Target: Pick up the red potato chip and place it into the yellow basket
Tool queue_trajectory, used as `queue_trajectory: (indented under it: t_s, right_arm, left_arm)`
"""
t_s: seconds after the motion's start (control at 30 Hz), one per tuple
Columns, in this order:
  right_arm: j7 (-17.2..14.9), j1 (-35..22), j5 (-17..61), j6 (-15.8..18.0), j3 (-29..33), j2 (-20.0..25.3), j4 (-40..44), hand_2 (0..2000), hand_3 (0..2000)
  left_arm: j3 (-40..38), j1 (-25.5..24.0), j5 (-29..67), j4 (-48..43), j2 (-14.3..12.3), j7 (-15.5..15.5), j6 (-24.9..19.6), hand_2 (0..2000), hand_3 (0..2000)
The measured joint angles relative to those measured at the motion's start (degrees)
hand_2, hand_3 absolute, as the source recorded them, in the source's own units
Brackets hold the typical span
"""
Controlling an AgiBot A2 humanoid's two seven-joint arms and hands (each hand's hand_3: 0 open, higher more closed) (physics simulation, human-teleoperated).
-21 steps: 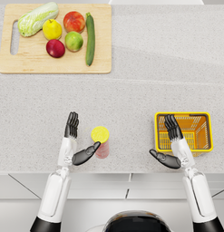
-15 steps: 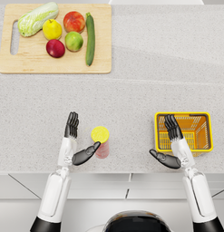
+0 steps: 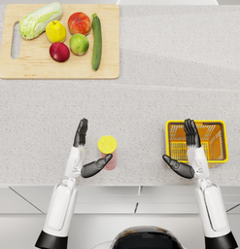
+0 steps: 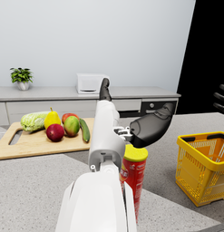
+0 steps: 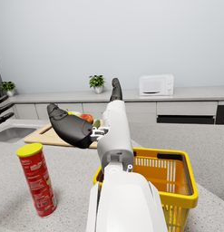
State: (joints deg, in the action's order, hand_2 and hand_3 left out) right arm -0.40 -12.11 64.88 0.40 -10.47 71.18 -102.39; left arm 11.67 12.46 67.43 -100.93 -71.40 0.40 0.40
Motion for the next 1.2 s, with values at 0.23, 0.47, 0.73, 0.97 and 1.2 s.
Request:
queue_trajectory:
  t_s: [0.23, 0.47, 0.73, 0.97, 1.2]
  right_arm:
    - [0.4, 0.2, 16.0, -0.4, 1.0, 0.9, -0.2, 0, 0]
    - [0.4, 0.4, 19.0, -0.4, 0.4, 1.8, 0.6, 0, 0]
    - [0.4, -0.3, 19.3, -0.4, 0.0, 3.2, 2.1, 0, 0]
    - [0.4, -1.1, 19.3, -0.4, -0.2, 4.4, 2.9, 0, 0]
    - [0.4, -1.2, 19.3, -0.4, -0.5, 5.3, 4.3, 0, 0]
  left_arm:
    - [1.4, 0.2, 16.0, 4.3, -1.2, -0.4, -0.4, 0, 0]
    - [4.8, 1.7, 19.0, 14.8, -3.0, -0.4, -0.4, 0, 0]
    - [8.4, 6.7, 19.3, 32.6, -6.7, -0.4, -0.6, 0, 0]
    - [9.7, 10.0, 19.3, 46.5, -9.4, -0.5, -1.0, 0, 0]
    - [7.3, 6.5, 19.3, 39.6, -9.0, -0.3, -1.4, 2000, 1633]
